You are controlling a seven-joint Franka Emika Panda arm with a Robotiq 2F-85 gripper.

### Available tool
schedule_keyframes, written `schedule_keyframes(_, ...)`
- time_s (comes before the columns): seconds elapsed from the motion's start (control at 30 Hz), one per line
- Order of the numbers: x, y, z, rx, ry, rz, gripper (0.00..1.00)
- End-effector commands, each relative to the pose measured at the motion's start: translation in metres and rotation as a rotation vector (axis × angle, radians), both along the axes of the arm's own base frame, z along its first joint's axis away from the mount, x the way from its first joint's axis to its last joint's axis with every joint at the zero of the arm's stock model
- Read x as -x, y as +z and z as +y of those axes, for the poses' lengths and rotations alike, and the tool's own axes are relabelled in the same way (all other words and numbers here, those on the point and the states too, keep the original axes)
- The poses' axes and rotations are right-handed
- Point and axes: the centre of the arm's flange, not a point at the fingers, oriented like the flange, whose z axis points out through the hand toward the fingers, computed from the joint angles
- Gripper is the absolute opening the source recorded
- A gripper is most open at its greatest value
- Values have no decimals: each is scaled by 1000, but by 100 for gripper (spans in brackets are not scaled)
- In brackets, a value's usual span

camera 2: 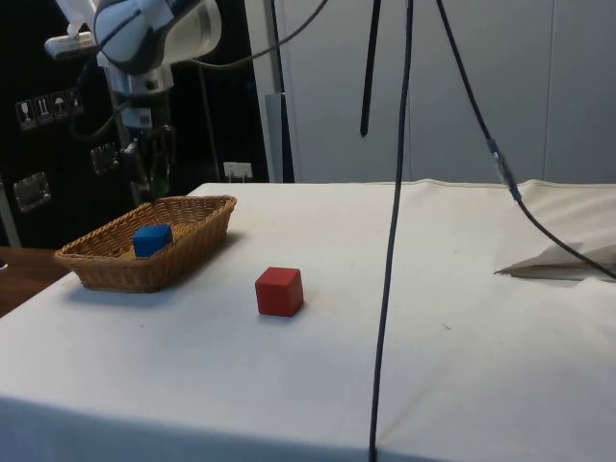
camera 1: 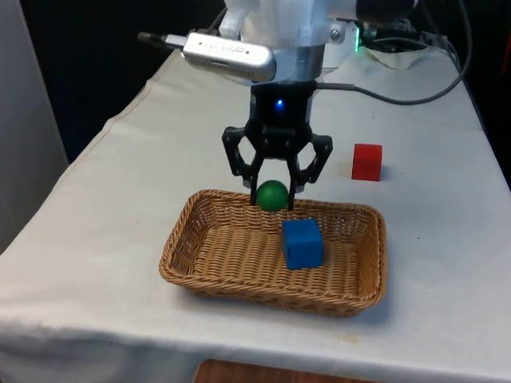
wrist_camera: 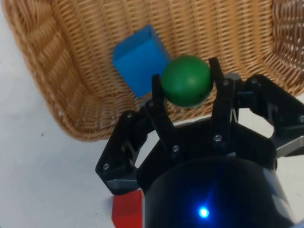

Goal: Place all non-red objects into the basket.

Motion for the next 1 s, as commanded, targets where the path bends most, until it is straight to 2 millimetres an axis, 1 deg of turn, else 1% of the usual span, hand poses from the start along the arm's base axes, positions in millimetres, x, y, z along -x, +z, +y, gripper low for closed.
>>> schedule_keyframes(0.0, -2, -4, -4, 10, -4, -3, 0)
schedule_keyframes(0.03, -3, -6, -6, 15, -5, -2, 0)
schedule_keyframes(0.07, -2, -4, -3, 11, -1, 0, 0)
schedule_keyframes(0.13, -4, -13, -14, 26, -8, -7, 0)
schedule_keyframes(0.33, -3, -29, -29, 43, -18, -13, 0)
schedule_keyframes(0.37, -3, -27, -27, 46, -19, -8, 0)
schedule_keyframes(0.5, -2, -45, -40, 55, -29, -15, 0)
schedule_keyframes(0.77, 0, -63, -47, 69, -37, -16, 0)
schedule_keyframes(0.8, 0, -63, -48, 70, -39, -17, 6)
schedule_keyframes(0.87, 0, -65, -48, 71, -39, -17, 24)
schedule_keyframes(0.9, 0, -66, -48, 72, -41, -17, 48)
schedule_keyframes(0.97, 0, -66, -48, 72, -41, -17, 68)
